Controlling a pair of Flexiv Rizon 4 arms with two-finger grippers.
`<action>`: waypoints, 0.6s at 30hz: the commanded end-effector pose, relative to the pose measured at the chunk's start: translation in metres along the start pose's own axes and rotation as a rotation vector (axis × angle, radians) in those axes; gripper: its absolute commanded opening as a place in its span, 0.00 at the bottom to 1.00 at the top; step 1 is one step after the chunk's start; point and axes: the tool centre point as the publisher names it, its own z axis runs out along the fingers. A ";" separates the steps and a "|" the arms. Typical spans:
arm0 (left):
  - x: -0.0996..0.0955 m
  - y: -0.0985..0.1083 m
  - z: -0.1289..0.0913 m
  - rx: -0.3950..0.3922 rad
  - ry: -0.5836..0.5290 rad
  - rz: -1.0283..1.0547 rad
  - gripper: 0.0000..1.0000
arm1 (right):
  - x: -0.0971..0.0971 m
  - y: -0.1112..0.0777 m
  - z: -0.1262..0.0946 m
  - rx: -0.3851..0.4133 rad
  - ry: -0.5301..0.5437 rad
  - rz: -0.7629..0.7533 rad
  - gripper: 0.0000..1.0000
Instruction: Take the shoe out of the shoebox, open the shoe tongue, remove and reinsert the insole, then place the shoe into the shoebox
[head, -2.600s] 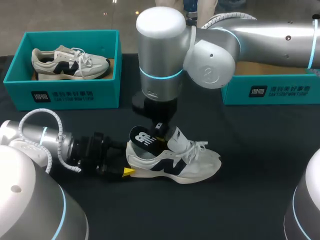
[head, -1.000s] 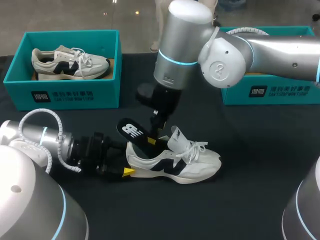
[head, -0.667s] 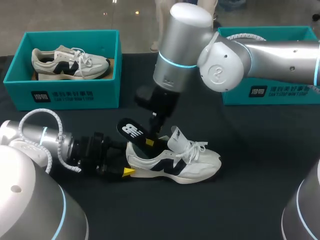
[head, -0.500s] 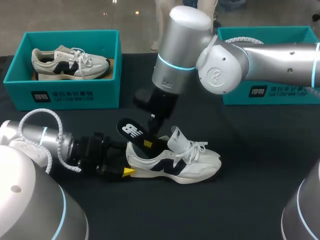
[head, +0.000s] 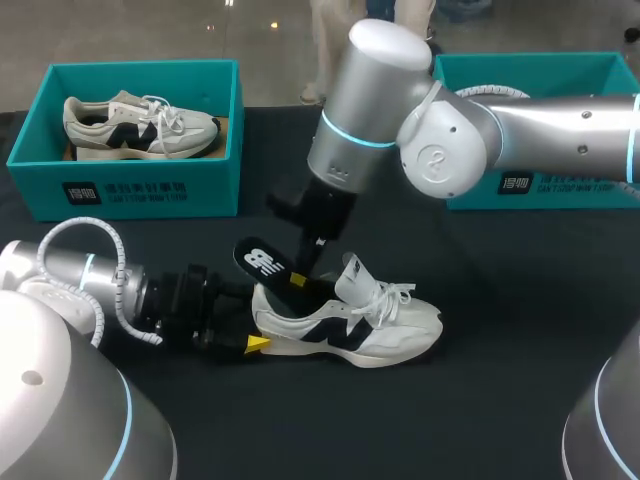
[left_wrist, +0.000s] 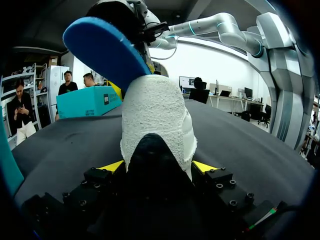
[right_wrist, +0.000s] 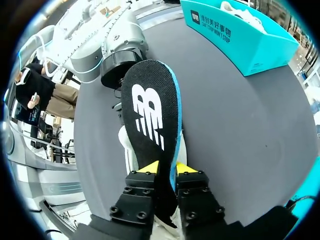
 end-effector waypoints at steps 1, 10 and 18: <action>0.000 0.001 0.001 -0.002 0.001 0.000 0.00 | 0.001 -0.004 -0.001 -0.021 -0.004 -0.002 0.00; 0.000 0.001 0.001 -0.002 0.001 0.000 0.00 | 0.001 0.001 -0.004 -0.081 -0.012 -0.016 0.00; 0.000 0.001 0.001 -0.002 0.001 0.000 0.00 | 0.001 0.012 -0.030 -0.147 -0.070 -0.022 0.00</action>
